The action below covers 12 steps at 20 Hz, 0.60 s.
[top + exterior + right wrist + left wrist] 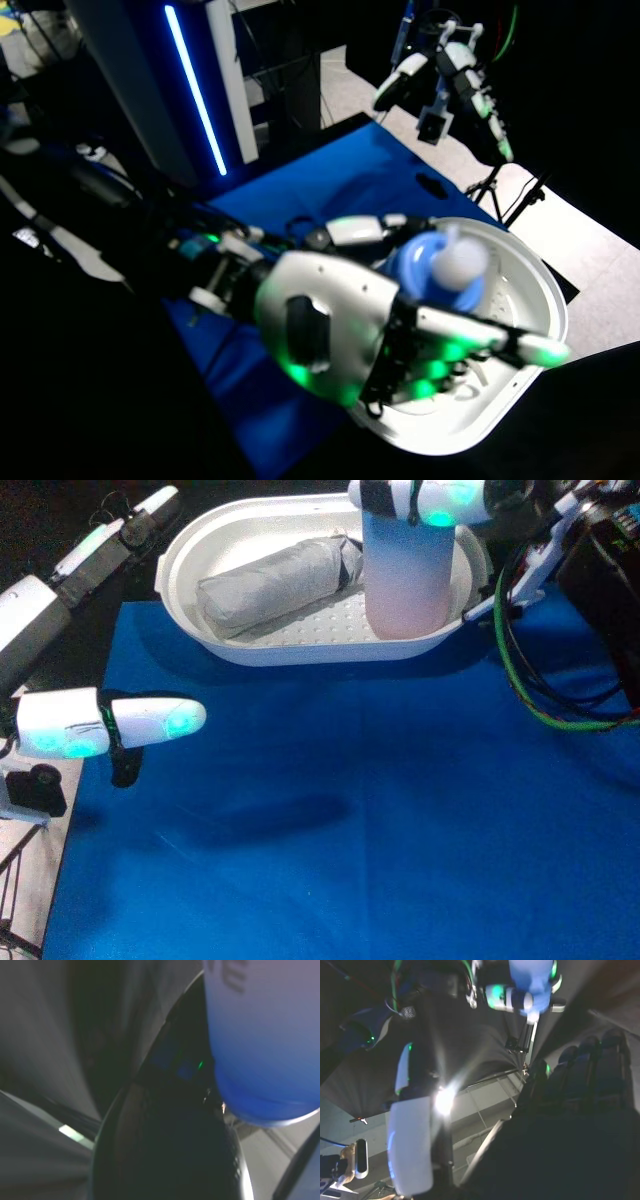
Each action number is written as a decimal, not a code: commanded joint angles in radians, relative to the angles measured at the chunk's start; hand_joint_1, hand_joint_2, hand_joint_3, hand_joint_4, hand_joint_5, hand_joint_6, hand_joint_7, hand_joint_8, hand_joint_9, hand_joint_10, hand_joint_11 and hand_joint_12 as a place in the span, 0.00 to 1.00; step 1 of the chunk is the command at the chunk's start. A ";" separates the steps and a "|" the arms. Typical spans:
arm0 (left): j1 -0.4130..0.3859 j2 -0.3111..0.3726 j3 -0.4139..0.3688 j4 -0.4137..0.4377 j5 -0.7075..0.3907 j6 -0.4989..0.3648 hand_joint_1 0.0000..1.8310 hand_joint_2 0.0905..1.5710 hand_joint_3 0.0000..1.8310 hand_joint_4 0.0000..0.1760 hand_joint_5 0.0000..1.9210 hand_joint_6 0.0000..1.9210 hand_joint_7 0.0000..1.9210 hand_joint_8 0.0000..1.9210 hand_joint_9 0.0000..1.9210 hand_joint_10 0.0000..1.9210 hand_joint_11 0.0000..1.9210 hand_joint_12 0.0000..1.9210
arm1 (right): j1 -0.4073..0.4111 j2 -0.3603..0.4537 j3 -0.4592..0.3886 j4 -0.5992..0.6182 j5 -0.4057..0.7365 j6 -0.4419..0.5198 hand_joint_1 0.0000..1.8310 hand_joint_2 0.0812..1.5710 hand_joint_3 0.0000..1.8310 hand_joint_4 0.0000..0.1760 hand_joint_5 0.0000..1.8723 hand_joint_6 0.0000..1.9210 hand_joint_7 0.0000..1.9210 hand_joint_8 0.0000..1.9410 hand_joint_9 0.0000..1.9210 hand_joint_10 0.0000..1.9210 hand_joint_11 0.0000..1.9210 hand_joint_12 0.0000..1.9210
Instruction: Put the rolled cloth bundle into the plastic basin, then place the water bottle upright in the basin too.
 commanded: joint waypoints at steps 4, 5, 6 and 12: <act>-0.010 0.000 -0.001 -0.009 -0.130 -0.013 0.39 0.52 0.00 1.00 0.00 0.00 0.00 0.00 0.00 0.00 0.00 0.00 | 0.002 0.000 0.000 0.020 0.162 0.035 0.66 0.74 0.00 0.00 0.41 0.60 0.49 0.62 0.51 0.47 0.43 0.76; -0.010 -0.001 -0.001 -0.009 -0.130 -0.013 0.39 0.52 0.00 1.00 0.00 0.00 0.00 0.00 0.00 0.00 0.00 0.00 | 0.000 0.000 0.000 0.020 0.161 0.037 0.66 0.74 0.00 0.00 0.41 0.61 0.49 0.62 0.50 0.47 0.41 0.76; -0.007 -0.002 -0.001 -0.012 -0.130 -0.014 0.38 0.52 0.00 1.00 0.00 0.00 0.00 0.00 0.00 0.00 0.00 0.00 | -0.005 0.001 0.000 0.019 0.161 0.040 0.66 0.75 0.00 0.00 0.40 0.61 0.48 0.64 0.49 0.53 0.42 0.81; 0.006 -0.003 -0.006 -0.024 -0.136 -0.014 0.39 0.53 0.00 1.00 0.00 0.00 0.00 0.00 0.00 0.00 0.07 0.03 | -0.012 0.024 -0.031 0.011 0.162 0.040 0.36 0.65 0.00 0.62 0.08 0.00 0.19 0.00 0.17 0.01 0.04 0.38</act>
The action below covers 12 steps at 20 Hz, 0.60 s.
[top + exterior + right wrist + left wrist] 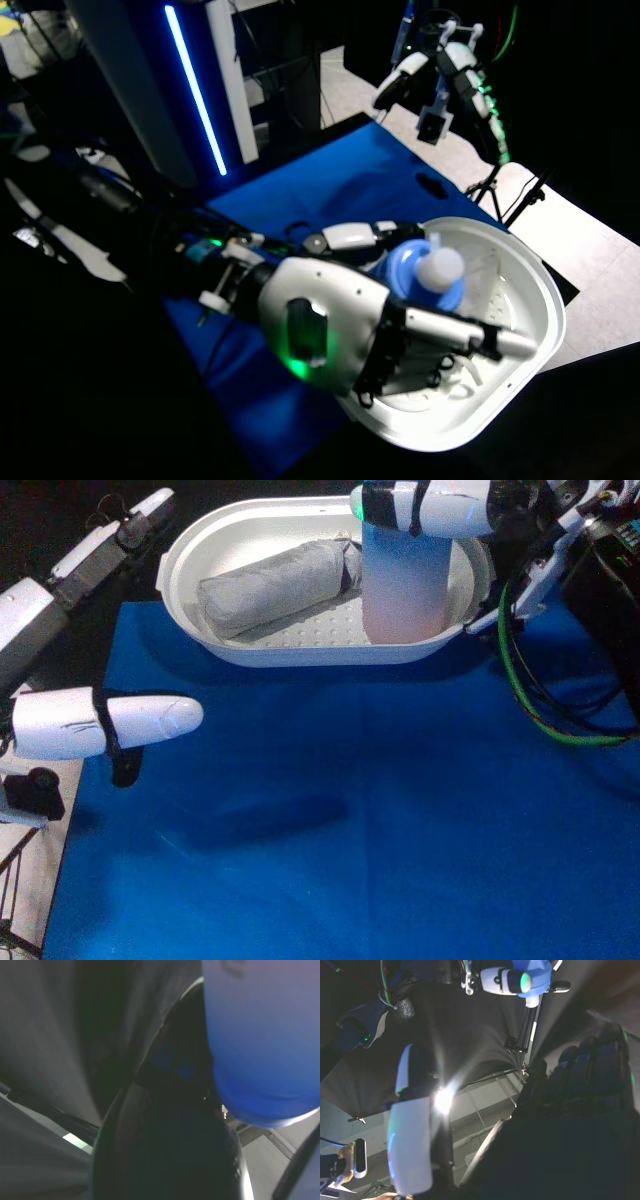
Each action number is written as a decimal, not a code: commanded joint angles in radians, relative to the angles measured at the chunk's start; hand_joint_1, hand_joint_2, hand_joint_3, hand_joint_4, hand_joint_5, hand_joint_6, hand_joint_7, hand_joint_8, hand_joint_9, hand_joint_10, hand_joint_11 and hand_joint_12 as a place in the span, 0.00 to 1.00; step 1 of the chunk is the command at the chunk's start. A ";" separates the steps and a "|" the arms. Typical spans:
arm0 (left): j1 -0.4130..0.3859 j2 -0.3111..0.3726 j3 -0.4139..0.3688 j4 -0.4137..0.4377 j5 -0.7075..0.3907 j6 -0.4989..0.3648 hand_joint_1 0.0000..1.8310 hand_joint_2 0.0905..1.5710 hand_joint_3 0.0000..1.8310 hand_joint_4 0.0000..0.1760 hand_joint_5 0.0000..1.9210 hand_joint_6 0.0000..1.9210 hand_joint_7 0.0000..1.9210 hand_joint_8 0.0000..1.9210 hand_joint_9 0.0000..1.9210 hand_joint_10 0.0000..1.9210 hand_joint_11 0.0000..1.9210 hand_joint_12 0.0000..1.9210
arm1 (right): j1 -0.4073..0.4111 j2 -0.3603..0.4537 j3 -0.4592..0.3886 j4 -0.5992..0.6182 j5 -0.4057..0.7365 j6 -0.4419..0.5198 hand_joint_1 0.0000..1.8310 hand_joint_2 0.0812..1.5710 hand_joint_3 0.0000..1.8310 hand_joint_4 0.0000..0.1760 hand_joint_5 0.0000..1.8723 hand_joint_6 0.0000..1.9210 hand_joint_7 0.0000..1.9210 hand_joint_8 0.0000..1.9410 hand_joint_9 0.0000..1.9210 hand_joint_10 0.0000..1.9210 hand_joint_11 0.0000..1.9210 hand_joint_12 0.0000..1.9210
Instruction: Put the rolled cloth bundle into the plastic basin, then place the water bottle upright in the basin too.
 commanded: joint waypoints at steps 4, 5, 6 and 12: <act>-0.004 -0.002 -0.004 -0.011 -0.133 -0.009 0.40 0.52 0.00 1.00 0.00 0.00 0.00 0.00 0.00 0.00 0.00 0.00 | 0.008 0.032 -0.031 0.002 0.154 0.022 0.34 0.58 0.00 1.00 0.00 0.00 0.01 0.00 0.00 0.00 0.00 0.00; -0.004 -0.002 -0.005 -0.011 -0.133 -0.009 0.41 0.53 0.00 1.00 0.00 0.00 0.00 0.00 0.00 0.00 0.00 0.00 | 0.007 0.041 -0.041 -0.005 0.161 0.022 0.33 0.58 0.00 1.00 0.00 0.00 0.01 0.00 0.00 0.00 0.00 0.00; -0.004 -0.002 -0.006 -0.012 -0.133 -0.009 0.41 0.53 0.00 1.00 0.00 0.00 0.00 0.00 0.00 0.00 0.00 0.00 | 0.004 0.051 -0.055 -0.012 0.172 0.022 0.34 0.58 0.00 1.00 0.00 0.00 0.01 0.00 0.00 0.00 0.00 0.00; 0.001 -0.001 -0.010 -0.022 -0.134 -0.008 0.38 0.51 0.00 1.00 0.00 0.00 0.00 0.00 0.00 0.00 0.00 0.00 | -0.016 0.130 -0.147 -0.053 0.249 0.022 0.34 0.59 0.00 1.00 0.00 0.00 0.01 0.00 0.00 0.00 0.00 0.00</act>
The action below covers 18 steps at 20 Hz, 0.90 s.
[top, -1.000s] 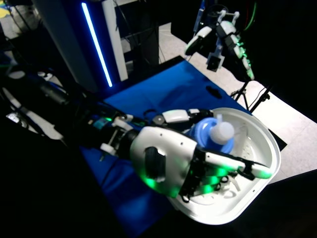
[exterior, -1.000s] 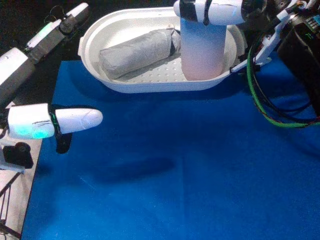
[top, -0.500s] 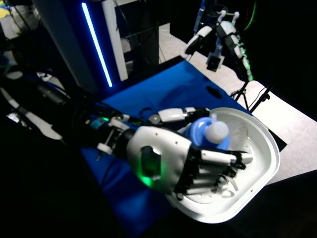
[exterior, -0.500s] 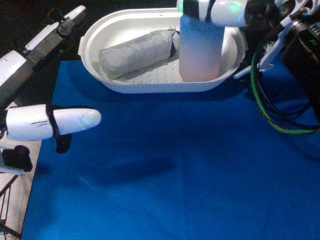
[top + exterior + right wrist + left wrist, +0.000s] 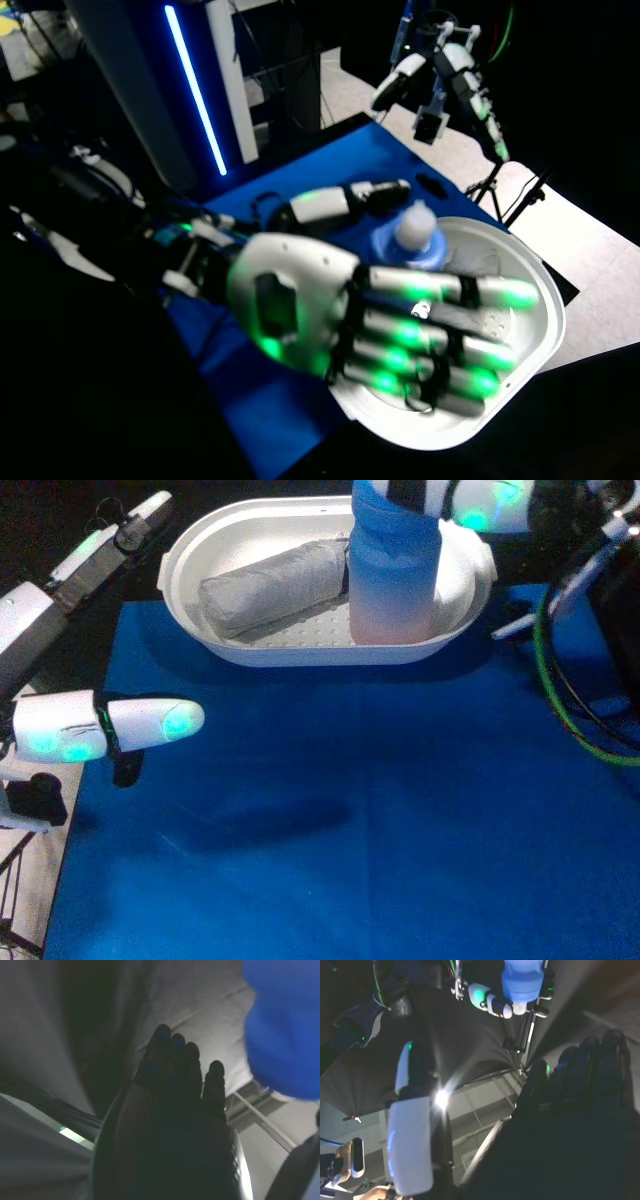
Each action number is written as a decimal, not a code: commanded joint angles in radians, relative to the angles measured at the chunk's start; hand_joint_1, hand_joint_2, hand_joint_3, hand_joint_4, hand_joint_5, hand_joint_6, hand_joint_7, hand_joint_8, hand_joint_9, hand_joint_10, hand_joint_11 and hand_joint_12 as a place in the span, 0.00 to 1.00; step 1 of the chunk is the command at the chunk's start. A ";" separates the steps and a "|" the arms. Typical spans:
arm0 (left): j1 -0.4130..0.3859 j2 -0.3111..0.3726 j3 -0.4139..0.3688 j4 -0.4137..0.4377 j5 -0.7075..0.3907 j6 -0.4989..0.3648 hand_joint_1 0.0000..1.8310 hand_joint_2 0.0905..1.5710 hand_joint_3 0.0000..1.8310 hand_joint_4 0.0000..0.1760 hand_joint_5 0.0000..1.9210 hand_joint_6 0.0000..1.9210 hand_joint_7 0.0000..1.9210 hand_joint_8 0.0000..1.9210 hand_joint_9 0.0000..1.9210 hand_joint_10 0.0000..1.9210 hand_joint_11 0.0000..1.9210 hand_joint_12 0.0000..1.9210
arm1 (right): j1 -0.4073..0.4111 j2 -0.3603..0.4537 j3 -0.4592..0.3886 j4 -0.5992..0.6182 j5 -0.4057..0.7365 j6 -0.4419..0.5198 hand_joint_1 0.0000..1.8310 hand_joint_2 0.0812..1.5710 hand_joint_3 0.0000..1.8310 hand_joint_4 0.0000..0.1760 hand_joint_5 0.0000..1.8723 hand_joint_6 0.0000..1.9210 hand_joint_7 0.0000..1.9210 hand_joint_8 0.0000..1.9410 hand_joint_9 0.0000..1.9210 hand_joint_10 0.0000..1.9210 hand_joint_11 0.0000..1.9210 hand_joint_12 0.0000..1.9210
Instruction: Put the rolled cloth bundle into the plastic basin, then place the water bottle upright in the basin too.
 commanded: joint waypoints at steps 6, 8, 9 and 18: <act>0.018 0.057 -0.020 -0.043 -0.162 0.023 0.38 0.51 0.00 1.00 0.00 0.00 0.00 0.00 0.00 0.00 0.00 0.00 | -0.043 0.145 -0.131 -0.007 0.236 -0.004 0.36 0.58 0.00 1.00 0.00 0.00 0.00 0.00 0.00 0.00 0.00 0.00; 0.033 0.069 -0.030 -0.065 -0.186 0.031 0.36 0.51 0.00 1.00 0.00 0.00 0.00 0.00 0.00 0.00 0.00 0.00 | -0.100 0.204 -0.195 -0.007 0.286 -0.019 0.38 0.57 0.00 1.00 0.00 0.00 0.00 0.00 0.00 0.00 0.00 0.00; 0.042 0.073 -0.036 -0.077 -0.197 0.034 0.36 0.52 0.00 1.00 0.00 0.00 0.00 0.00 0.00 0.00 0.00 0.00 | -0.143 0.242 -0.237 0.007 0.328 -0.027 0.38 0.56 0.00 1.00 0.00 0.00 0.00 0.00 0.00 0.00 0.00 0.00; 0.230 0.125 -0.127 -0.205 -0.362 0.051 0.31 0.54 0.00 1.00 0.00 0.00 0.00 0.00 0.00 0.00 0.00 0.00 | -0.559 0.415 -0.564 0.191 0.711 -0.145 0.38 0.57 0.01 1.00 0.02 0.01 0.00 0.00 0.00 0.00 0.00 0.00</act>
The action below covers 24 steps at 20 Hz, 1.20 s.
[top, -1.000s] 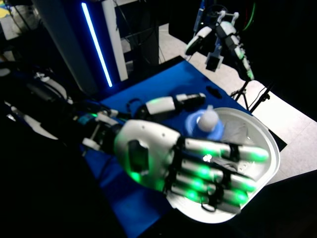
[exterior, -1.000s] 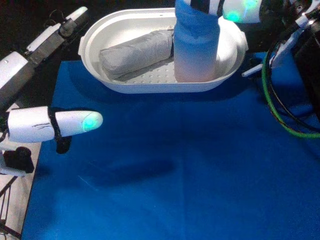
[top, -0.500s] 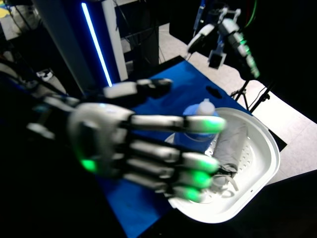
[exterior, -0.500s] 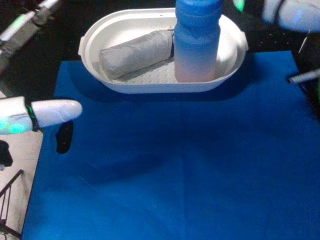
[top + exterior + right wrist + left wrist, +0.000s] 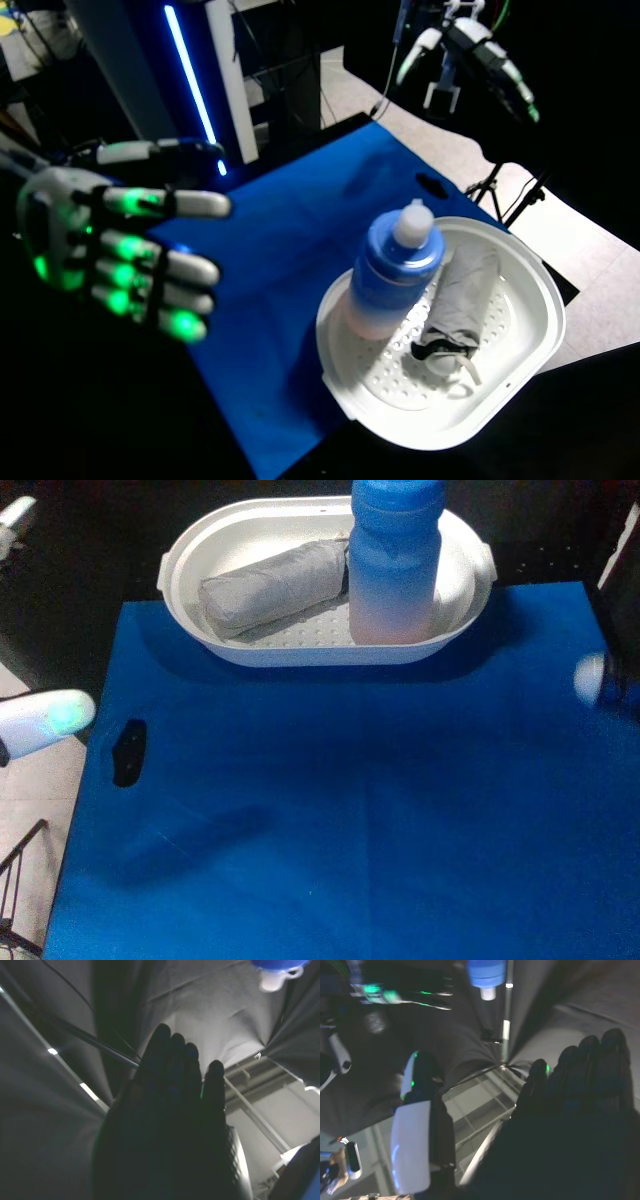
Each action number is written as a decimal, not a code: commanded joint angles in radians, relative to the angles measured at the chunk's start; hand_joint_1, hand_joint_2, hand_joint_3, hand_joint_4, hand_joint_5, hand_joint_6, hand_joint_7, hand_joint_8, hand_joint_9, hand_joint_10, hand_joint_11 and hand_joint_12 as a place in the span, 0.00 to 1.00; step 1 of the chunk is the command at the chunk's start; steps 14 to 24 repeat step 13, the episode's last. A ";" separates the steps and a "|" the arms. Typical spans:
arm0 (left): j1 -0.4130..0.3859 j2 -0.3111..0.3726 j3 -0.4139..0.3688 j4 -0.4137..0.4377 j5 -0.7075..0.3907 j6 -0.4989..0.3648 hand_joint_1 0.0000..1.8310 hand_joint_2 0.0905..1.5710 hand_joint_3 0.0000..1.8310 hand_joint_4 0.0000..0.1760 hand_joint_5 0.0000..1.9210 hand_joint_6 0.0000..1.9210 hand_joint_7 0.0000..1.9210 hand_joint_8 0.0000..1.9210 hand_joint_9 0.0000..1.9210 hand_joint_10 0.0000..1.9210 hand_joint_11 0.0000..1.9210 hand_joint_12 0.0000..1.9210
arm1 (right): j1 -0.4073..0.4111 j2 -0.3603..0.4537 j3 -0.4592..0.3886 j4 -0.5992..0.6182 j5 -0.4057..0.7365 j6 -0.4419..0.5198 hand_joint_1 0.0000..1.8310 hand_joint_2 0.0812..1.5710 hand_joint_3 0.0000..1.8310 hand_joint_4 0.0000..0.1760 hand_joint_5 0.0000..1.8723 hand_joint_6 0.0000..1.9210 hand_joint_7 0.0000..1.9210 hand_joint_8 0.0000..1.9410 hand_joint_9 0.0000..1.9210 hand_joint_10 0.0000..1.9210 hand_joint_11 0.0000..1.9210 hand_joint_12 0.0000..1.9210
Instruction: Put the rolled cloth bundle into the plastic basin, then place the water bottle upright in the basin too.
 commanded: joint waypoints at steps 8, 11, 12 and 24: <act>0.039 0.006 -0.026 -0.033 -0.192 -0.004 0.23 0.58 0.00 1.00 0.01 0.00 0.00 0.00 0.00 0.00 0.00 0.00 | -0.070 0.059 -0.043 0.064 0.226 0.007 0.24 0.71 0.01 0.71 0.08 0.00 0.00 0.00 0.00 0.00 0.00 0.00; 0.042 0.006 -0.029 -0.038 -0.195 -0.004 0.23 0.57 0.00 1.00 0.01 0.00 0.00 0.00 0.00 0.00 0.00 0.00 | -0.071 0.082 -0.051 0.061 0.226 0.007 0.27 0.72 0.01 0.69 0.08 0.00 0.00 0.00 0.00 0.00 0.00 0.00; 0.044 0.006 -0.030 -0.038 -0.195 -0.004 0.23 0.57 0.00 1.00 0.00 0.00 0.00 0.00 0.00 0.00 0.00 0.00 | -0.072 0.087 -0.055 0.060 0.226 0.007 0.27 0.73 0.01 0.68 0.08 0.00 0.01 0.00 0.00 0.00 0.00 0.00; 0.046 0.006 -0.031 -0.038 -0.197 -0.004 0.23 0.57 0.00 1.00 0.00 0.00 0.00 0.00 0.00 0.00 0.00 0.00 | -0.072 0.091 -0.057 0.060 0.226 0.007 0.27 0.72 0.00 0.70 0.08 0.00 0.01 0.00 0.00 0.00 0.00 0.00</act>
